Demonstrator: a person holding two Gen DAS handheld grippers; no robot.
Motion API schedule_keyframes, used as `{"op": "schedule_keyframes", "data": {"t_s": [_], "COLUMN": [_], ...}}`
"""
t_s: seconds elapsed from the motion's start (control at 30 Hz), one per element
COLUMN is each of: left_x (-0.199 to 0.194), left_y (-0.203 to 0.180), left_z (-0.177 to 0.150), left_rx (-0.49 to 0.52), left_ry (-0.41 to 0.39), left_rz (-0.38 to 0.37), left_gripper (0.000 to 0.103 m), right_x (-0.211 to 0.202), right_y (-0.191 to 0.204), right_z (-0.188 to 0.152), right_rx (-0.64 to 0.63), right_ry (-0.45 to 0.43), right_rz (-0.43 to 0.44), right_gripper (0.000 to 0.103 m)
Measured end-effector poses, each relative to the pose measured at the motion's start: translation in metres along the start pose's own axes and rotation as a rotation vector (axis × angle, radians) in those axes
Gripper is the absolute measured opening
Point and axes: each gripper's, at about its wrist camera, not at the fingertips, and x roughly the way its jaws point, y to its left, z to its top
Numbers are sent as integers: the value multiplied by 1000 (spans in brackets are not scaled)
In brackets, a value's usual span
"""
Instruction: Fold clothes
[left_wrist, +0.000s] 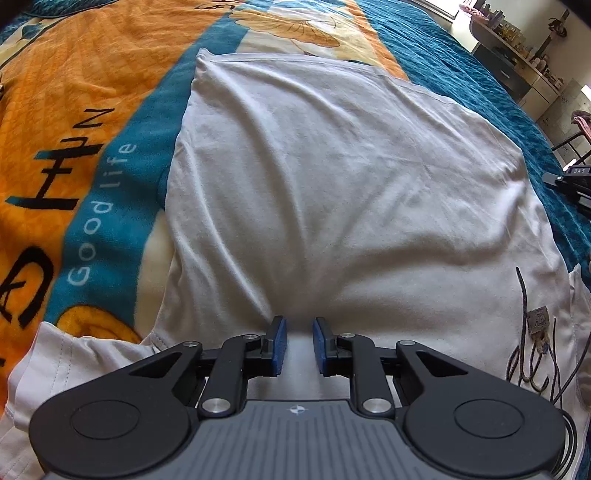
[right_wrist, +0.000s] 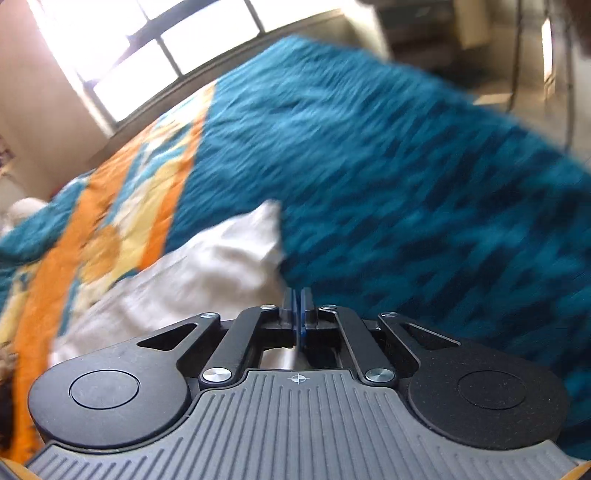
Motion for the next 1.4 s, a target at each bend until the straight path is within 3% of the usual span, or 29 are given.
{"op": "schedule_keyframes", "data": {"t_s": [0.03,0.1,0.2,0.33,0.37,0.4,0.47,0.6,0.67,0.73,0.77,0.87,0.9,0.93,0.97,1.1,1.17,1.3,1.4], "left_x": [0,1,1,0,0,0,0,1,1,1,0,-2,-4,-6,-12,-31,-35,-38,-39], "left_y": [0,1,3,5,5,6,7,7,8,10,10,13,14,14,15,10,8,2,-3], "left_z": [0,0,0,-1,0,0,1,2,1,1,1,1,1,1,0,-2,-3,-6,-8], "left_rx": [0,0,-13,-19,-18,-17,-18,-21,-32,-45,-48,-64,-71,-78,-78,-59,-56,-51,-43], "left_ry": [0,0,-3,-4,-3,-1,2,3,1,0,0,2,1,-1,-8,-43,-46,-48,-50], "left_rz": [0,-2,-11,-20,-22,-23,-24,-27,-30,-34,-37,-47,-52,-57,-64,-69,-70,-81,-88], "left_gripper": [20,20,20,20,20,20,20,20,20,20,20,20,19,19,19,19,19,19,19], "right_x": [-7,-12,-2,18,18,15,10,1,-6,-13,-17,-30,-31,-31,-32,-36,-34,-27,-19], "right_y": [0,-7,-28,-68,-78,-85,-90,-77,-65,-62,-64,-81,-88,-94,-100,-115,-108,-93,-73], "right_z": [4,10,13,-7,-18,-25,-35,-51,-55,-58,-58,-53,-53,-53,-53,-55,-56,-56,-57], "right_rx": [-34,-45,50,311,374,411,405,238,130,99,108,188,214,240,266,313,247,201,146], "right_ry": [-44,-28,152,338,373,400,458,571,579,573,564,496,485,473,461,385,388,410,443], "right_rz": [-62,-41,152,351,411,450,502,543,527,551,581,637,620,604,588,504,468,508,484], "right_gripper": [1,8,19,23,28,41,51,48,36,12,11,17,30,52,55,28,28,28,28]}}
